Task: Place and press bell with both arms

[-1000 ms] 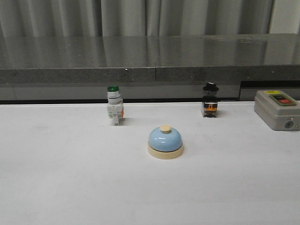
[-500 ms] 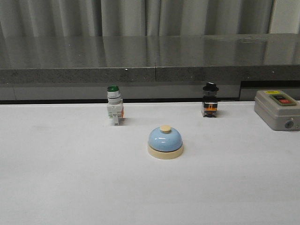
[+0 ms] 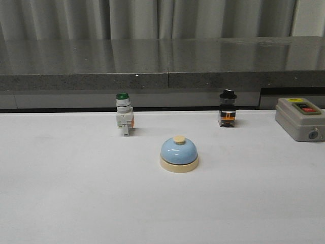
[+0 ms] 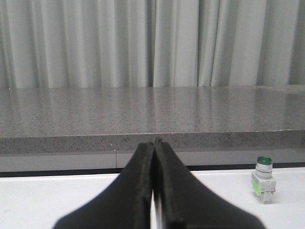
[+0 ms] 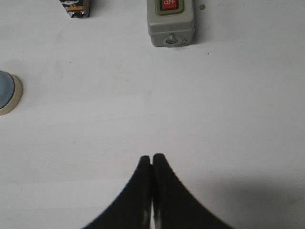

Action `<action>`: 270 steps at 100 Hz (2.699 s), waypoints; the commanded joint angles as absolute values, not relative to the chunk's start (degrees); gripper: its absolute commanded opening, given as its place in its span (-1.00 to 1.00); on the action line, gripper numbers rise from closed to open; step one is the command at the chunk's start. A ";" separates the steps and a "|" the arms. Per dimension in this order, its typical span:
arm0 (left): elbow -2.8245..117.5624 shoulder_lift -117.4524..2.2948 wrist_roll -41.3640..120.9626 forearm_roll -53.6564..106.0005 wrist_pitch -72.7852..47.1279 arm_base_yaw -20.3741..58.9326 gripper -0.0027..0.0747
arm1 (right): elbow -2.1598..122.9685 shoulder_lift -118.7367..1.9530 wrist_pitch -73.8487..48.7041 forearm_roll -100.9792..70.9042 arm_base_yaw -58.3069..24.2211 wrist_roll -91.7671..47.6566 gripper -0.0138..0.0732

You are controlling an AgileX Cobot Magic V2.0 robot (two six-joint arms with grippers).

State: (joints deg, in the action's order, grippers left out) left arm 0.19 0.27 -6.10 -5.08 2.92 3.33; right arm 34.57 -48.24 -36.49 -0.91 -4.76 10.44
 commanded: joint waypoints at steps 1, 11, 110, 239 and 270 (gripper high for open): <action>-3.02 2.13 -6.65 -4.67 7.73 3.29 -0.99 | 37.61 -50.48 -32.67 -1.95 -5.39 10.15 -0.83; -3.02 2.13 -6.65 -4.67 7.73 3.29 -0.99 | 39.02 -53.90 -31.41 -2.01 -7.72 10.15 -0.83; -3.02 2.13 -6.65 -4.67 7.73 3.29 -0.99 | 67.31 -95.58 -23.92 -2.01 -32.02 10.15 -0.83; -3.02 2.13 -6.65 -4.67 7.73 3.29 -0.99 | 71.61 -105.54 -23.67 -2.08 -33.32 10.15 -0.83; -3.02 2.13 -6.65 -4.67 7.73 3.29 -0.99 | 71.61 -101.04 -23.56 -1.91 -33.01 10.15 -0.83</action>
